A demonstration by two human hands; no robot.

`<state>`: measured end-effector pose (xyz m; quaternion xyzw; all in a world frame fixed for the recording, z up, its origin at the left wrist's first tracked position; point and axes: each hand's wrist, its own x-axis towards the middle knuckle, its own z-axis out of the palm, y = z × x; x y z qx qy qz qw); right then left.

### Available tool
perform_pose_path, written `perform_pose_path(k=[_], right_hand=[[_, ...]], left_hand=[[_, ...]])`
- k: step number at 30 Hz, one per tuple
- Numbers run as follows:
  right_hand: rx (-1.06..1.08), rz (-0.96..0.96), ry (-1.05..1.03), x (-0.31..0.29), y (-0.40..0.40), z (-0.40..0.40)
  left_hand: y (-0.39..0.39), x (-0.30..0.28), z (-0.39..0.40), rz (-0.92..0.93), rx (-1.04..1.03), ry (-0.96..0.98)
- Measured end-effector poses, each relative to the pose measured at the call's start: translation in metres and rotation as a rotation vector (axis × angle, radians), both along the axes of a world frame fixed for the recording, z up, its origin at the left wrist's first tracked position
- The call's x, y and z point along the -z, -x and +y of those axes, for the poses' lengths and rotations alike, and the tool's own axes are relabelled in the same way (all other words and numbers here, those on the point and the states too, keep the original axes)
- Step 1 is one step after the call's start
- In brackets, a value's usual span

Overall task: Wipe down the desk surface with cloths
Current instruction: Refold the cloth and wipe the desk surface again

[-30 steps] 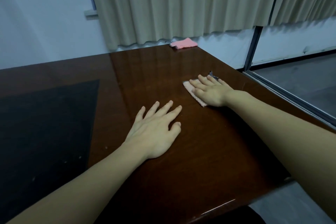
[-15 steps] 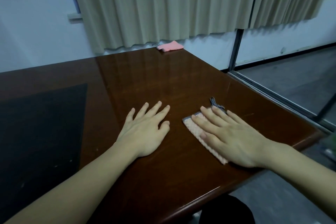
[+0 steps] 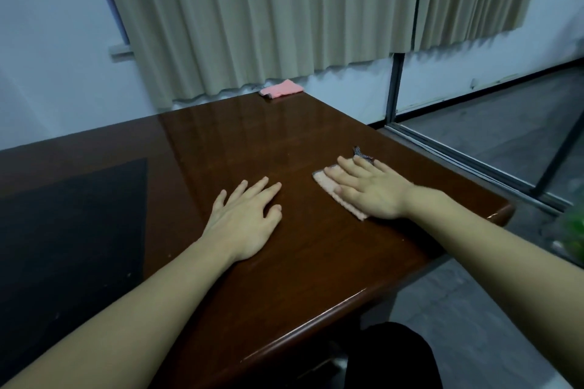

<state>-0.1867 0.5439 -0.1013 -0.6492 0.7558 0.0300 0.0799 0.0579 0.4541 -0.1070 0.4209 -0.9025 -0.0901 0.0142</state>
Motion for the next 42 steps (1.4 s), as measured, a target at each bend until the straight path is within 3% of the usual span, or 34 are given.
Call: perform_pose_path(k=[5,9,23,27,34,42], right_hand=[[-0.159,0.033,0.018,0.002,-0.029,0.078],[-0.144,-0.016,0.026,0.002,-0.022,0.107],[0.154,-0.012,-0.013,0.001,0.073,-0.011],[0.123,-0.002,-0.015,0.0,0.064,-0.017],[-0.128,0.022,-0.024,0.002,0.027,0.027],[-0.066,0.01,-0.023,0.001,0.039,-0.016]], left_hand=[[0.007,-0.01,-0.002,-0.048,0.041,0.048],[0.026,-0.016,-0.001,0.007,0.085,0.049],[0.058,-0.003,-0.004,0.103,0.074,-0.015],[0.06,0.0,-0.005,0.087,0.065,0.004],[0.06,0.005,-0.008,0.048,0.042,0.013],[0.062,0.005,-0.01,0.035,0.061,0.012]])
